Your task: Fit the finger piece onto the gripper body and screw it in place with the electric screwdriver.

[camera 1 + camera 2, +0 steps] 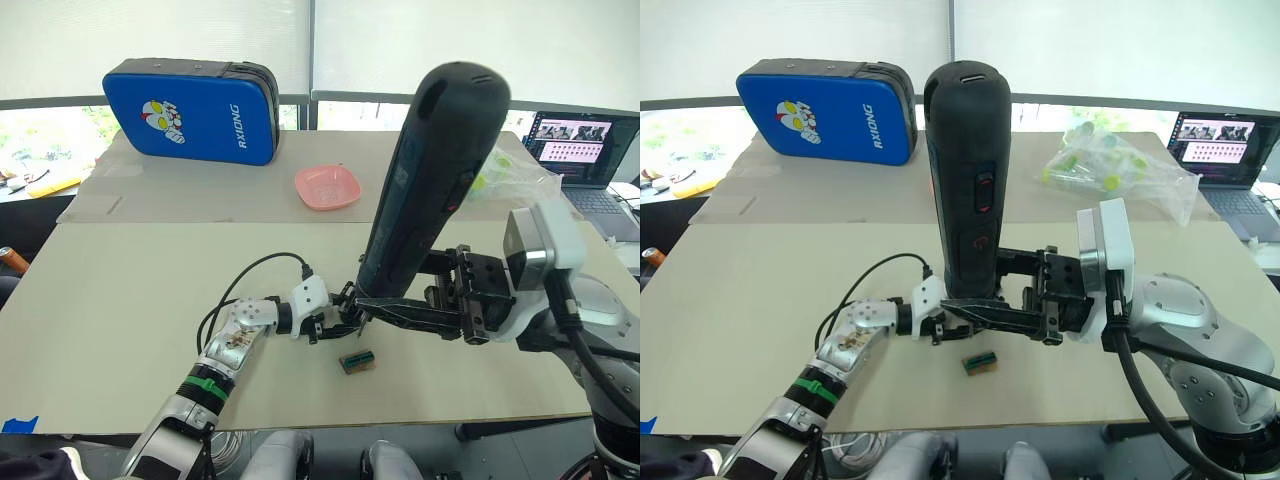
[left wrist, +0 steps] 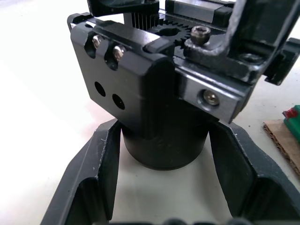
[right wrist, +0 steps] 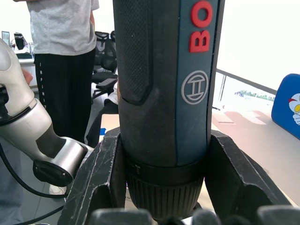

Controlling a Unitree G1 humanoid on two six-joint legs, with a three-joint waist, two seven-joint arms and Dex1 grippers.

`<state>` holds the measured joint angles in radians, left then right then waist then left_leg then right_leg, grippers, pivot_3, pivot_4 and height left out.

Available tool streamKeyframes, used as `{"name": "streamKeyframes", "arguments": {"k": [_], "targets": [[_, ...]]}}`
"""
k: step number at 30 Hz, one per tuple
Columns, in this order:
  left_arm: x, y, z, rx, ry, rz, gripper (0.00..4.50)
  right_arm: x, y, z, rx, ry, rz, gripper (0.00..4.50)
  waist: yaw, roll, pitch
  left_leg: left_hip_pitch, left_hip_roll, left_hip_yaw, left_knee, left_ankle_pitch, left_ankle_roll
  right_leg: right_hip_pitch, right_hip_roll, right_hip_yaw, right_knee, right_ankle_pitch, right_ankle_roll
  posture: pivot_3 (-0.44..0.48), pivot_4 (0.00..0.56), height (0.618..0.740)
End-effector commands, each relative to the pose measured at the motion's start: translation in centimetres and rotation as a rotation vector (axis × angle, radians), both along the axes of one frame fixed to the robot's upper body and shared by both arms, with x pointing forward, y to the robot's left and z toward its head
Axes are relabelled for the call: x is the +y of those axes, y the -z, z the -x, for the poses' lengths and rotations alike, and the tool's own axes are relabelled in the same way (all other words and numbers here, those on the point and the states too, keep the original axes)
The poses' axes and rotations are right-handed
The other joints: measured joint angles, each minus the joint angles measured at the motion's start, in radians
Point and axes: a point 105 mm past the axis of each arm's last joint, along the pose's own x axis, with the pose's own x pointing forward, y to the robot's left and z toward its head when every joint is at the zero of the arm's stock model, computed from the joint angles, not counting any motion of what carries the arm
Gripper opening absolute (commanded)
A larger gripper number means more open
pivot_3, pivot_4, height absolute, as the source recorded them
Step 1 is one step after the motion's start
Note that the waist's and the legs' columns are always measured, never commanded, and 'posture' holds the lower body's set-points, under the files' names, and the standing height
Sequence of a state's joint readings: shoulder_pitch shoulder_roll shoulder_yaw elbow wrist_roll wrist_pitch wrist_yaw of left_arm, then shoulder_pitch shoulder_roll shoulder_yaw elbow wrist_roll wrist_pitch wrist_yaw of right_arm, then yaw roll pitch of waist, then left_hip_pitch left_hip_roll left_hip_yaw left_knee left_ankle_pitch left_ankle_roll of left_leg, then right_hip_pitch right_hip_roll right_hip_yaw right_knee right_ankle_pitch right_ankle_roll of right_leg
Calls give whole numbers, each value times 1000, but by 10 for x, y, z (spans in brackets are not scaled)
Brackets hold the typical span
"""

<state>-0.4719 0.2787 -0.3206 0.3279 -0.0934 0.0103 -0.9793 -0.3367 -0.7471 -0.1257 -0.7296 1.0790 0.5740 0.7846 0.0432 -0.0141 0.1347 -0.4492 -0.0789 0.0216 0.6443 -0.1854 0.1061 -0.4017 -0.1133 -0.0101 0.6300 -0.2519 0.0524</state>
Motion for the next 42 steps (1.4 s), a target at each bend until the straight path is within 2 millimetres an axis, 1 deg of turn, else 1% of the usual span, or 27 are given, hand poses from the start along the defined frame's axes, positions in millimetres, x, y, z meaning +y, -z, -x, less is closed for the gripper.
{"name": "streamKeyframes", "arguments": {"k": [1,2,3,4,5,10,14,20,35,36,37,38,39,40,42], "targets": [[6,11,-1,51,-43,-23,2820,-2,-12,9,-77,-10,-31,1903,0,0,0,0,0,0,0,0,0,0,0,0,0,0,0,0,150,740],[5,11,-1,34,-44,-26,3381,-2,-12,9,-77,-10,-31,1903,0,0,0,0,0,0,0,0,0,0,0,0,0,0,0,0,150,740],[5,10,0,19,-42,-27,3693,-2,-11,9,-76,-10,-31,1903,0,0,0,0,0,0,0,0,0,0,0,0,0,0,0,0,150,740],[5,10,1,14,-36,-24,4147,-2,-11,9,-76,-11,-31,1903,0,0,0,0,0,0,0,0,0,0,0,0,0,0,0,0,150,740],[6,8,2,13,-38,-11,4480,-2,-11,9,-76,-11,-30,1903,-1,0,0,0,0,0,0,0,0,0,0,0,0,0,0,0,150,740],[5,5,8,7,-44,16,4480,-2,-11,9,-77,-13,-30,1903,-5,0,0,0,0,0,0,0,0,0,0,0,0,0,0,0,150,740],[-2,8,16,21,-45,24,4480,-2,-11,9,-78,-17,-32,1903,-5,0,0,0,0,0,-1,0,1,-1,0,0,0,0,0,0,150,740],[-10,7,16,24,-61,31,4480,-1,-11,8,-81,-19,-31,1903,0,0,0,0,0,1,0,0,1,0,0,0,-1,0,0,0,150,740],[-18,10,14,38,-70,31,4480,2,-15,6,-88,-21,-33,1903,8,0,0,0,0,1,0,-1,1,0,0,0,-1,0,1,0,150,740],[-18,10,14,40,-72,31,3978,2,-15,6,-88,-21,-33,1903,8,0,0,0,0,1,0,-1,1,0,0,0,-1,0,1,0,150,740],[-18,11,14,44,-72,30,3740,2,-15,6,-88,-21,-33,1903,8,0,0,0,0,1,0,0,1,0,0,0,-1,0,1,0,150,740],[-19,12,15,47,-71,29,3208,2,-15,6,-88,-21,-34,1903,8,0,0,0,0,1,0,-1,1,0,0,0,-1,0,1,0,150,740],[-19,14,15,50,-70,23,2867,3,-15,6,-89,-21,-34,1903,8,0,0,0,0,1,0,-1,1,0,0,0,-1,0,1,0,150,740],[-20,15,16,52,-70,19,2334,3,-15,6,-89,-21,-34,1903,8,0,0,0,0,1,0,-1,1,0,0,0,-1,0,1,0,150,740],[-20,17,16,54,-67,10,2293,3,-15,5,-90,-22,-35,1903,8,0,0,0,0,1,0,-1,1,0,0,0,-1,0,1,0,150,740]]}}
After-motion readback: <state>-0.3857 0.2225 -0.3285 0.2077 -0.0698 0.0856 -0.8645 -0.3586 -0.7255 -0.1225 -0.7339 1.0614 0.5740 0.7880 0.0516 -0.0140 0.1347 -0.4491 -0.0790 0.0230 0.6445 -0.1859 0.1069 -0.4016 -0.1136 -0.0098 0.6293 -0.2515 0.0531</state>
